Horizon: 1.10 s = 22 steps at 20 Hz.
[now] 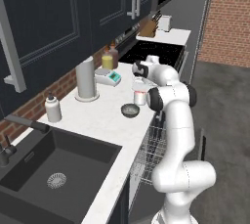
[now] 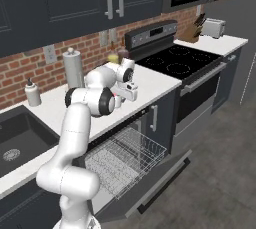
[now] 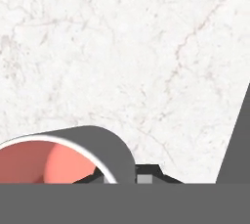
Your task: Pick up the cup and bowl from the counter, place them in the dishwasher, and close the dishwasher door.
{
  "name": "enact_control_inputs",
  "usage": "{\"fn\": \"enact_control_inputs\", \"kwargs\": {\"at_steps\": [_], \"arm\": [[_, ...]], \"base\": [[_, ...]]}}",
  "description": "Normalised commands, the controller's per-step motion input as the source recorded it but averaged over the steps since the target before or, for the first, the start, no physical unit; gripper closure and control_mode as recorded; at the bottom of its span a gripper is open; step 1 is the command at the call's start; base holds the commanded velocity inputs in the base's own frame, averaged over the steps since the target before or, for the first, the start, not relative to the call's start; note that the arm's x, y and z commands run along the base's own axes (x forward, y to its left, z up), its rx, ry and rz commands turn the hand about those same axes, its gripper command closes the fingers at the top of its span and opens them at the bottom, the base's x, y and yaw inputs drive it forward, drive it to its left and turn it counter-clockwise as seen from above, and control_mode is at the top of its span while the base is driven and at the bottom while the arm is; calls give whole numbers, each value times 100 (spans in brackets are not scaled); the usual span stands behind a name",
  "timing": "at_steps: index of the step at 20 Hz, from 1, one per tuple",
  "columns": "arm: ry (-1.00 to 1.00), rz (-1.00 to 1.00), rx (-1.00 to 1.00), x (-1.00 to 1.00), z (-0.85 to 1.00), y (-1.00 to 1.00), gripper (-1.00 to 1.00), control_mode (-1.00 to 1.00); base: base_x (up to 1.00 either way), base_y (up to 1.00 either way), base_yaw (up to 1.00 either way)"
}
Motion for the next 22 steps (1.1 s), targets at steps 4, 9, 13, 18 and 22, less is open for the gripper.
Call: {"fn": "enact_control_inputs", "kwargs": {"at_steps": [4,9,13,18,22], "arm": [[0,0,0,-50,-2,-29,100,-100],[-9,2,8,-100,0,-87,100,-100],[-13,7,8,-100,0,-87,100,-100],[-27,14,3,-100,0,-56,100,-100],[-33,11,-3,-100,-18,-5,100,-100]], "base": [[0,0,0],[0,0,0],[0,0,0],[0,0,0],[0,0,0]]}}
